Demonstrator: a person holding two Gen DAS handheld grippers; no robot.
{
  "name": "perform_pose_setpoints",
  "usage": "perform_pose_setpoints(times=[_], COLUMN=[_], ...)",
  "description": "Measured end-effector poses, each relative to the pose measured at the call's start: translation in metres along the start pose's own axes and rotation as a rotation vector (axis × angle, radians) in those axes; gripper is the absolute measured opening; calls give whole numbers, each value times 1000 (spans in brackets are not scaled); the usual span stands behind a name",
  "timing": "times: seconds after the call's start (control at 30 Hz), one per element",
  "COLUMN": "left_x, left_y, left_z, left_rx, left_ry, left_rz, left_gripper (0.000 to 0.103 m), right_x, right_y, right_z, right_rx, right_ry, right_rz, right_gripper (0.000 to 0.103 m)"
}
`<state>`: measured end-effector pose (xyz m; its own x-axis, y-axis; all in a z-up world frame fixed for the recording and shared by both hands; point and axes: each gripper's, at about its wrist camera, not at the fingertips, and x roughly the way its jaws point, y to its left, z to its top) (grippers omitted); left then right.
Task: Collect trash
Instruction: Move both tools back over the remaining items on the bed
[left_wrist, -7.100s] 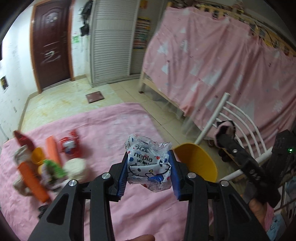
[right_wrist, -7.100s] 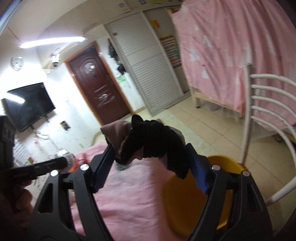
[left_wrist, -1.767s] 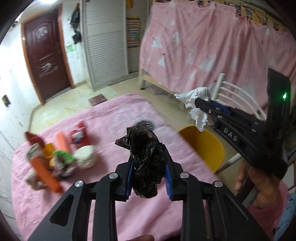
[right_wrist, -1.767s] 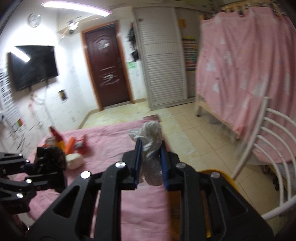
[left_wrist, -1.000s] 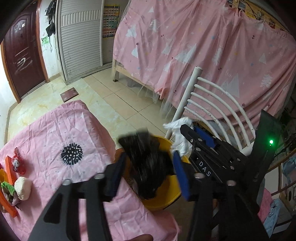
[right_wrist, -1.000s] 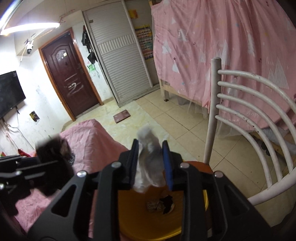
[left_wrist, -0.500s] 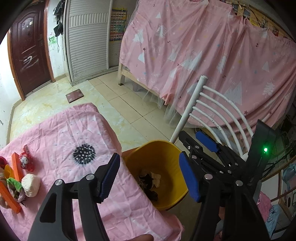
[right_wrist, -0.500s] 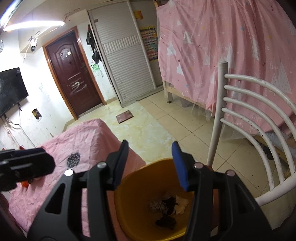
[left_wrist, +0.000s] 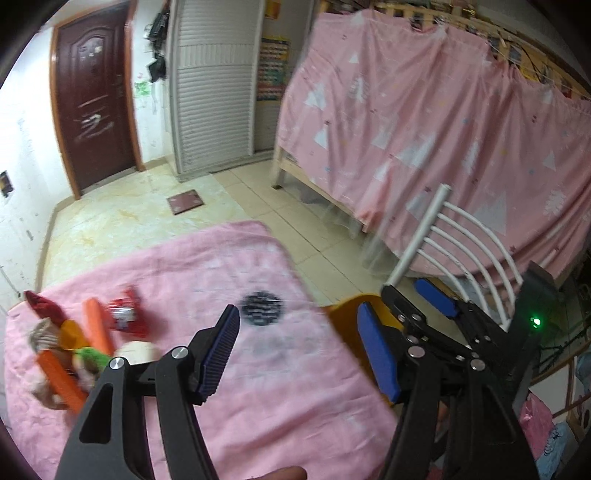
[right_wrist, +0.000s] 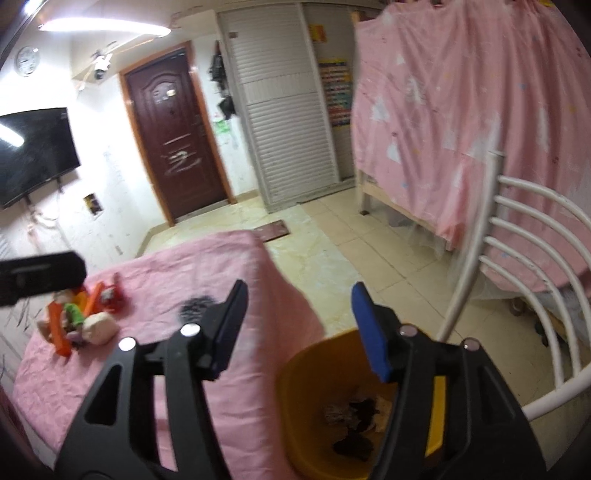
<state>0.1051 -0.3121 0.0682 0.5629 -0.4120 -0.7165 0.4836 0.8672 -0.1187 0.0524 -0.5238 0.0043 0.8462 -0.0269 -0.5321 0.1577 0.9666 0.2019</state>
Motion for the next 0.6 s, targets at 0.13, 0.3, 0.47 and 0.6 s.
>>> perform_pose_setpoints(times=[0.13,0.3,0.47,0.6], left_x=[-20,-43,-62,-74], left_y=[43,85,123,153], left_z=[2,6,4,-1], left_rx=[-38,-71,-103,-107], left_ry=[-33,-70,-102,-119], left_rz=[62,134,197,253], left_gripper=[61,64,66,70], right_x=[1,5,9,13], right_y=[30,64,93,118], right_z=[-1,-4,-6,-7], right_rx=[-60,-98,-141,-177], right_ry=[7,26,52,76], right_rz=[27,85,122,166], right_gripper=[58,65,65,65])
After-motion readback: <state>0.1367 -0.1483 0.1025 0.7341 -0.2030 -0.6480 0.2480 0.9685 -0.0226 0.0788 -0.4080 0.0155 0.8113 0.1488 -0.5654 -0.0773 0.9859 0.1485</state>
